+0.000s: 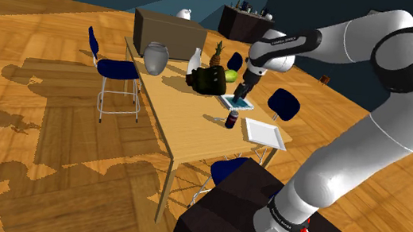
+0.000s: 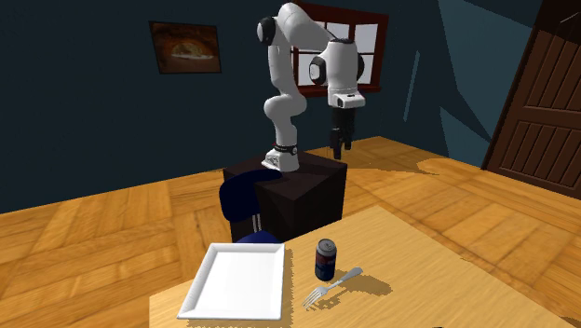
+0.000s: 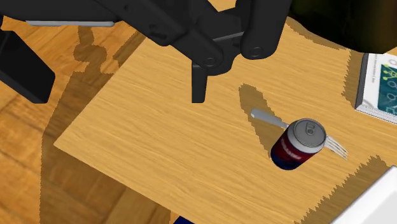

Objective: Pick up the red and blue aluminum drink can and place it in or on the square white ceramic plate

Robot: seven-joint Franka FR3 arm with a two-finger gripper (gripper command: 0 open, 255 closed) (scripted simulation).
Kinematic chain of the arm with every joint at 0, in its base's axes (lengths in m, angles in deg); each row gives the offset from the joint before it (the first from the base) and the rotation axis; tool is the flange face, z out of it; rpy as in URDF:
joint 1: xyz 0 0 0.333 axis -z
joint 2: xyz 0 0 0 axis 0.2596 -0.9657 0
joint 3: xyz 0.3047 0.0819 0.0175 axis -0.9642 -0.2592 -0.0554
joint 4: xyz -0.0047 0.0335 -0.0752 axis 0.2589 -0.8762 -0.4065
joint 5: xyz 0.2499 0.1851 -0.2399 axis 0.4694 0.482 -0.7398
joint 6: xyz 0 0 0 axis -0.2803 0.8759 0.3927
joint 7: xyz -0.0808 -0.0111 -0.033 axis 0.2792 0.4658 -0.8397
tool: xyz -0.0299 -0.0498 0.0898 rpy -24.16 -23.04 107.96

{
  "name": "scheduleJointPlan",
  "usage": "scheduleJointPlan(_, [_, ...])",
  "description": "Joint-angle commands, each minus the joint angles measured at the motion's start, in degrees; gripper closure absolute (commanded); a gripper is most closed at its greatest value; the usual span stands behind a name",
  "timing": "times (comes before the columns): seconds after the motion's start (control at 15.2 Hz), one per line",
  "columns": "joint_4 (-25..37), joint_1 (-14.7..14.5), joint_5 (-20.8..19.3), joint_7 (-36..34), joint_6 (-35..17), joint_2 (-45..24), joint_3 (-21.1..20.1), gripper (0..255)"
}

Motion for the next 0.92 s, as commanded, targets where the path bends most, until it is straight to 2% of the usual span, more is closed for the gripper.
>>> scheduleJointPlan(0.0, [1.99,0.18,1.69,3.72,-1.65,-4.37,1.72,0])
scheduleJointPlan(0.4, [9.49,2.14,9.30,14.48,-5.15,-18.45,3.98,0])
scheduleJointPlan(0.86, [21.65,8.38,17.18,24.47,-6.04,-34.80,2.08,0])
